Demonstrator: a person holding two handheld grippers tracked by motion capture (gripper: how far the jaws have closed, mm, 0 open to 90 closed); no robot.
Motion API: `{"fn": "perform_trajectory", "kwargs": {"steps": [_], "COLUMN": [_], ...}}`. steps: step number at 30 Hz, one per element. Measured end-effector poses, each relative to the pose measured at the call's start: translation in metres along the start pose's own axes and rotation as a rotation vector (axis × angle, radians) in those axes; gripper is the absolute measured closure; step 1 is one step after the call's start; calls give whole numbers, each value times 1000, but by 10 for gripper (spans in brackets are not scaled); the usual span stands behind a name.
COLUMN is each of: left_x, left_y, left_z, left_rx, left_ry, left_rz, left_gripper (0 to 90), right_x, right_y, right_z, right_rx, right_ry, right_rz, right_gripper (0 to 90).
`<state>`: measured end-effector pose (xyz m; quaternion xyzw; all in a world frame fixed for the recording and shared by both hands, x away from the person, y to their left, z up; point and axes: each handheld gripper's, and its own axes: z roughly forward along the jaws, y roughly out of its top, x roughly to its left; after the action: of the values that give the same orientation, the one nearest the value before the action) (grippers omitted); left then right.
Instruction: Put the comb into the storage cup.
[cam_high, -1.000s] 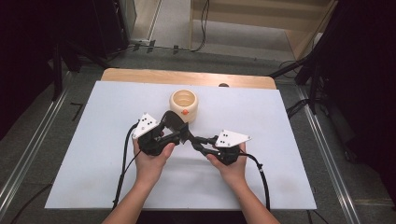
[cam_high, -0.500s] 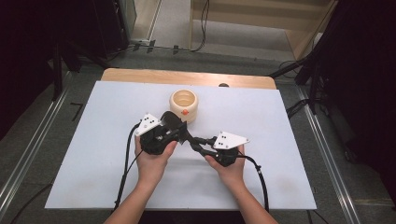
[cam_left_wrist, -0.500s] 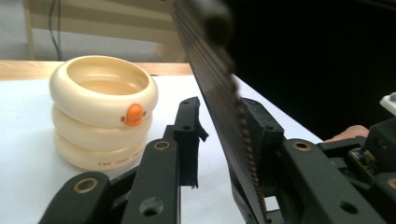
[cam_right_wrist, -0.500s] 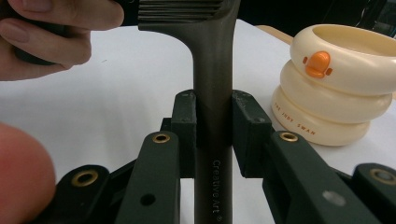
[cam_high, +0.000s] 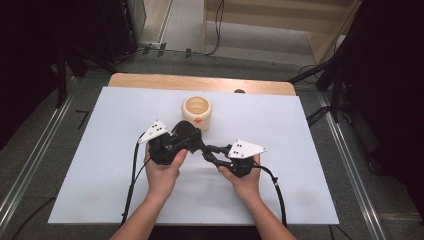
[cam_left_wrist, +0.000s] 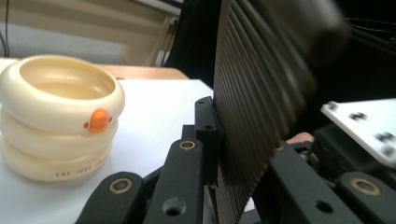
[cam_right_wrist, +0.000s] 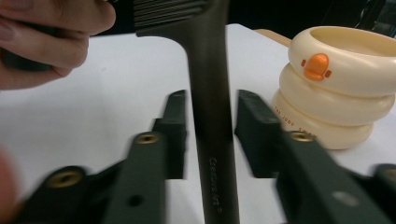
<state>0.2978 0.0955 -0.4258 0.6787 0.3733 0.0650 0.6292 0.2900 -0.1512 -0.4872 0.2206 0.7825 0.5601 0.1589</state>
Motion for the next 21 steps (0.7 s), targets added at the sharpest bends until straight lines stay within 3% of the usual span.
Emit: {"fn": "perform_trajectory", "kwargs": {"steps": [6,7,8,9,10,11,12,13,21], "left_x": [2,3,3,3,3,4,4,4,8], "left_y": [5,5,5,5,5,6,6,6,10], "left_z": [-8,-8,-9,-10,-10,-10,-11,-12,-18], "left_rx": [-10,-10,-7,-7,-6,-6,-4,-3,-16], "left_ry": [20,25,31,31,32,34,37,38,45], "left_rz": [50,54,59,64,68,72,78,80,87], "left_gripper": [847,847,847,847,847,847,847,847,847], "right_x": [-9,-9,-9,-9,-5,-5,-5,-8,-17], "right_y": [-2,-2,-2,-2,-4,-5,-5,-8,-21], "right_z": [-10,-10,-12,-12,-16,-19,-19,-23,-43], "right_rx": [-29,-29,-39,-39,-62,-80,-80,-84,-78], "right_ry": [-21,-21,-52,-52,-157,-192,-192,-173,-235], "right_rz": [63,63,86,86,81,96,96,128,163], "right_gripper": [179,179,82,82,81,78,78,0,0]}}
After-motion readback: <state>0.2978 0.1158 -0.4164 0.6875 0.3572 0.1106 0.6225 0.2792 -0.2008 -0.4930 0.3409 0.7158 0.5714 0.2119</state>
